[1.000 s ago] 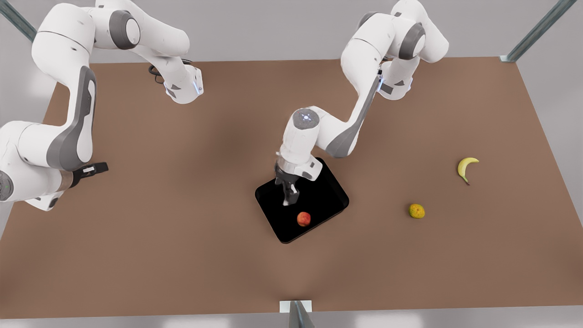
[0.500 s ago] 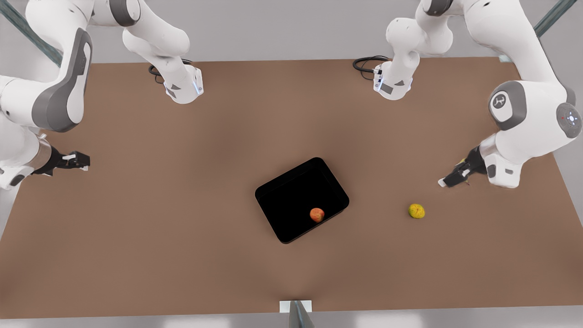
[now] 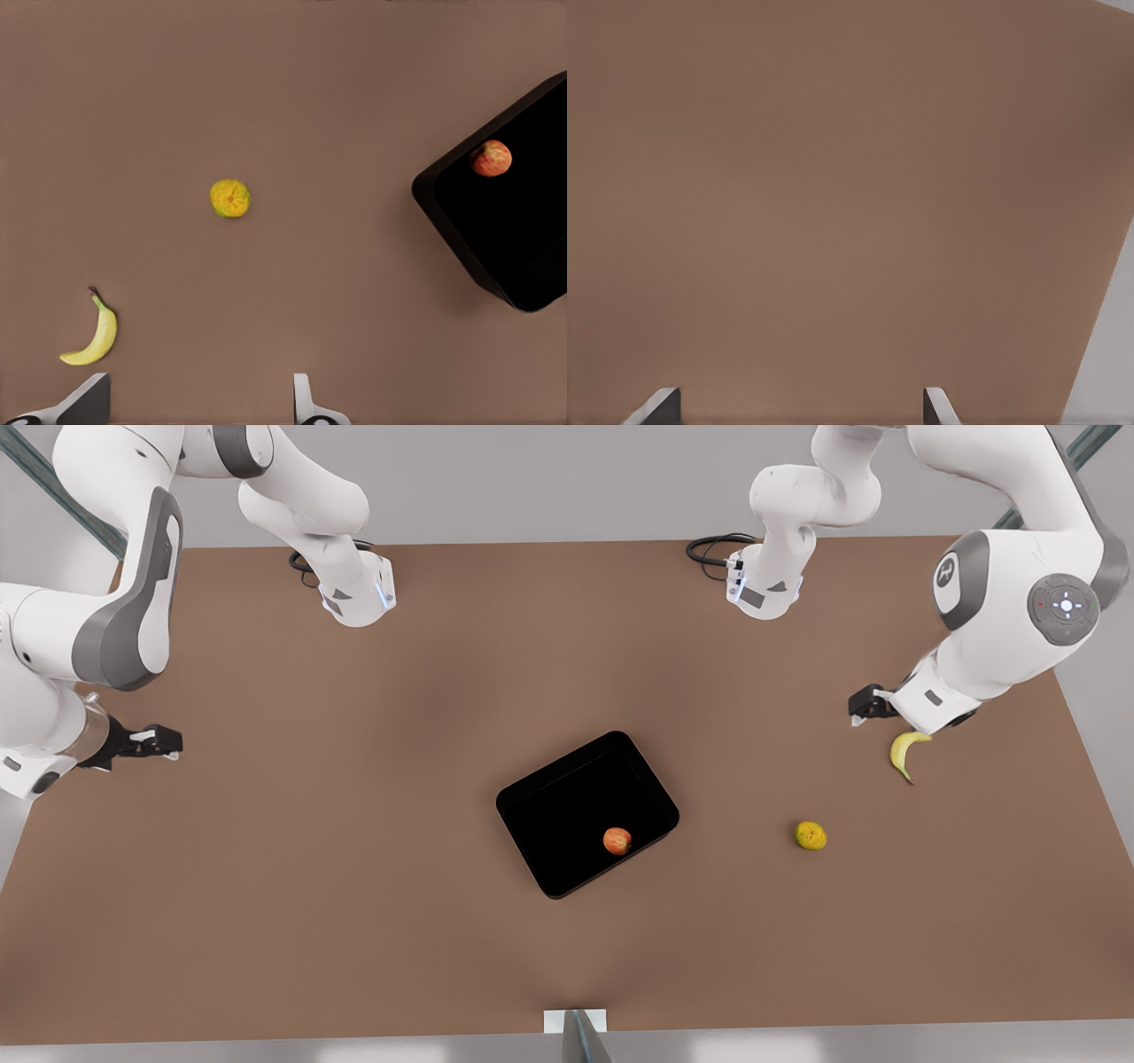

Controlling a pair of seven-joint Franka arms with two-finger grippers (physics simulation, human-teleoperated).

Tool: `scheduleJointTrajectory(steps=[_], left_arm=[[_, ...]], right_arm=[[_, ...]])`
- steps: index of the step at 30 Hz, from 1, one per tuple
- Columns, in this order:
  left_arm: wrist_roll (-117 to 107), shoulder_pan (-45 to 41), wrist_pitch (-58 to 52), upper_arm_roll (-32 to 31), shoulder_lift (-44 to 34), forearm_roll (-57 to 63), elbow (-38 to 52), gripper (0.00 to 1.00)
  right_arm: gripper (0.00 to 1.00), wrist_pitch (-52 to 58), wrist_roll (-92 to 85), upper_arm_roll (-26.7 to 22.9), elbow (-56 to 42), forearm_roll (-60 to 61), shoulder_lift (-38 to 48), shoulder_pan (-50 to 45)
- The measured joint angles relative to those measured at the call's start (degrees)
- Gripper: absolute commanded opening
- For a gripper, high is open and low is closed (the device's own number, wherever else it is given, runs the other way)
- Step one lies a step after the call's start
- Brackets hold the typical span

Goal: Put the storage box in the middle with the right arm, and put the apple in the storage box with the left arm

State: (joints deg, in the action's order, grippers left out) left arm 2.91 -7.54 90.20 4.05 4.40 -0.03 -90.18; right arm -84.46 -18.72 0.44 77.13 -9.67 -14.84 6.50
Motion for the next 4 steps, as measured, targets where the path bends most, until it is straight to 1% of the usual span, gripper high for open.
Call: scheduleJointTrajectory(steps=[4], left_arm=[[-2.83, -1.07, -0.21, -0.64, -0.17, 0.16, 0.0, 1.0]], right_arm=[[1.0, 0.09, 0.0, 0.0, -0.05, 0.0, -0.45, 0.0]])
